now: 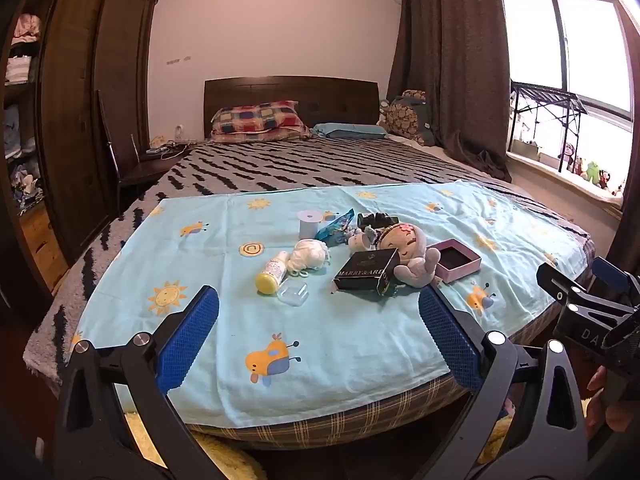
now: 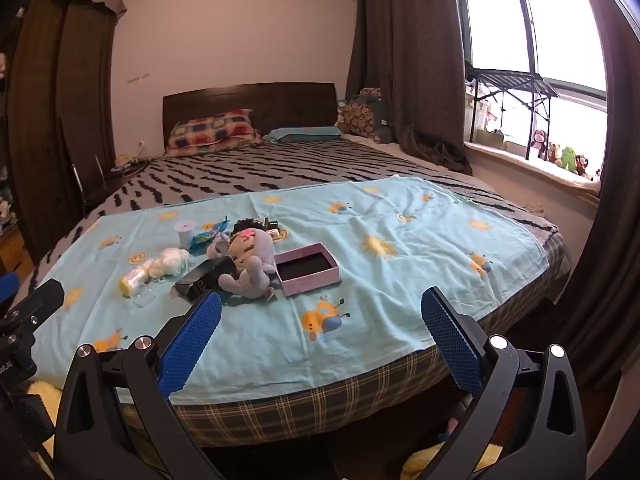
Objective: Collect trash
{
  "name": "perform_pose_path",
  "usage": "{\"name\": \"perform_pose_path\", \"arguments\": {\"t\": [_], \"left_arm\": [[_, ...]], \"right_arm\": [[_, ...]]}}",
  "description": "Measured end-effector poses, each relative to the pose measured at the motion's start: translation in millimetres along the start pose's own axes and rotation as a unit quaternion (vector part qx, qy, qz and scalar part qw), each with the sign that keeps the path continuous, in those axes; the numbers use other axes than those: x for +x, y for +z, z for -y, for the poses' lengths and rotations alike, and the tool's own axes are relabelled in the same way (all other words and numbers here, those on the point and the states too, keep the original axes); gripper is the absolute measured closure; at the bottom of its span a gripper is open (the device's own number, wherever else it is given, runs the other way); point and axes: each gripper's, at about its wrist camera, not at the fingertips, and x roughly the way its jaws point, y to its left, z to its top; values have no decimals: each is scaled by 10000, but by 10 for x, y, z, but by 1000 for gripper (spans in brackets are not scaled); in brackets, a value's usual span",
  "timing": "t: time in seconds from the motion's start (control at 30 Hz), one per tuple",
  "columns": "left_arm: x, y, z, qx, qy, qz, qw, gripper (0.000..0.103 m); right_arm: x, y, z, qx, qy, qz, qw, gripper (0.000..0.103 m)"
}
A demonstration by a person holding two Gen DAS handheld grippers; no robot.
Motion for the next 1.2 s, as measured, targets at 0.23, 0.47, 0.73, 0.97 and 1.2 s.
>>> {"name": "perform_pose_path", "arguments": {"t": [0.23,0.47,0.73,0.97,1.2], "left_arm": [[6,-4,29,-12,33,-7,10000,8],[8,8,-1,-50,-28,-21,10000,8],[18,13,9,-35,-33,-13,10000,8],[0,4,0,-54,-34,-8,10000,8],[14,6,-19,-69,-11,-3,10000,8]], "right_arm": [[-3,-10,-22,-83,-97,81,9999,3],[-19,-9,-17,7,-7,69,10000,3],[-16,-9,-12,3,1,61,10000,3],[-16,-6,-11,7,0,59,10000,3],[-19,-2,-15,-3,7,54,10000,3]]}}
